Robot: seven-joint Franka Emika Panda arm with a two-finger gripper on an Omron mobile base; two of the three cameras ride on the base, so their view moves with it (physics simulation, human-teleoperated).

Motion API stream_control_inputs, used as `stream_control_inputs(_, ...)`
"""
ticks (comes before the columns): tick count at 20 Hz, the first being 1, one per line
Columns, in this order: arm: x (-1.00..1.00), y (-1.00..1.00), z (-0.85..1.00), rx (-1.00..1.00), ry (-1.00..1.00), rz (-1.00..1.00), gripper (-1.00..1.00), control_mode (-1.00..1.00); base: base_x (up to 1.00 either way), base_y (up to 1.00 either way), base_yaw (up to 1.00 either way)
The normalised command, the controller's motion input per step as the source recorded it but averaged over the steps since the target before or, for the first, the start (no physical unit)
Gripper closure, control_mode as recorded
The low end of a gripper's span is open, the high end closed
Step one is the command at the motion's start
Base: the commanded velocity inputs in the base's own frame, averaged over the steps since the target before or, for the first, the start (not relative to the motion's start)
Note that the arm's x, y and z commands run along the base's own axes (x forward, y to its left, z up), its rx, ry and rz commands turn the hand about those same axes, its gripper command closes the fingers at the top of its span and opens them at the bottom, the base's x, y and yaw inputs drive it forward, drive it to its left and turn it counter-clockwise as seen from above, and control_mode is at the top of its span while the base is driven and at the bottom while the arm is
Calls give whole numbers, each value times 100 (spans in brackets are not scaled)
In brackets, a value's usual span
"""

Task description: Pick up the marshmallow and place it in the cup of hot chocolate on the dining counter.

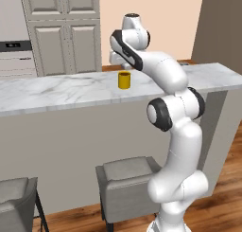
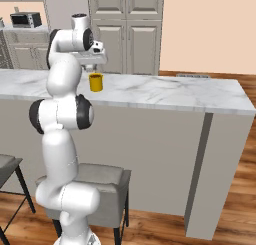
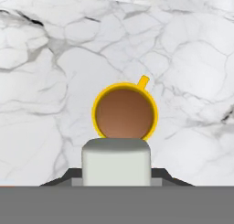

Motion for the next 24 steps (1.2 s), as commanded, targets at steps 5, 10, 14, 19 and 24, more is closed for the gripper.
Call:
stream_control_inputs(5, 38, 0, -10, 0, 1, 0, 100, -100, 0, 0, 0)
stream_control_inputs(10, 17, 0, -6, 0, 0, 0, 100, -100, 0, 0, 0)
stream_control_inputs(14, 0, 0, -14, 0, 0, 0, 100, -100, 0, 0, 0)
stream_control_inputs(19, 1, 0, -23, 0, 4, 0, 100, -100, 0, 0, 0)
stream_control_inputs(24, 3, 0, -10, 0, 0, 0, 100, -100, 0, 0, 0)
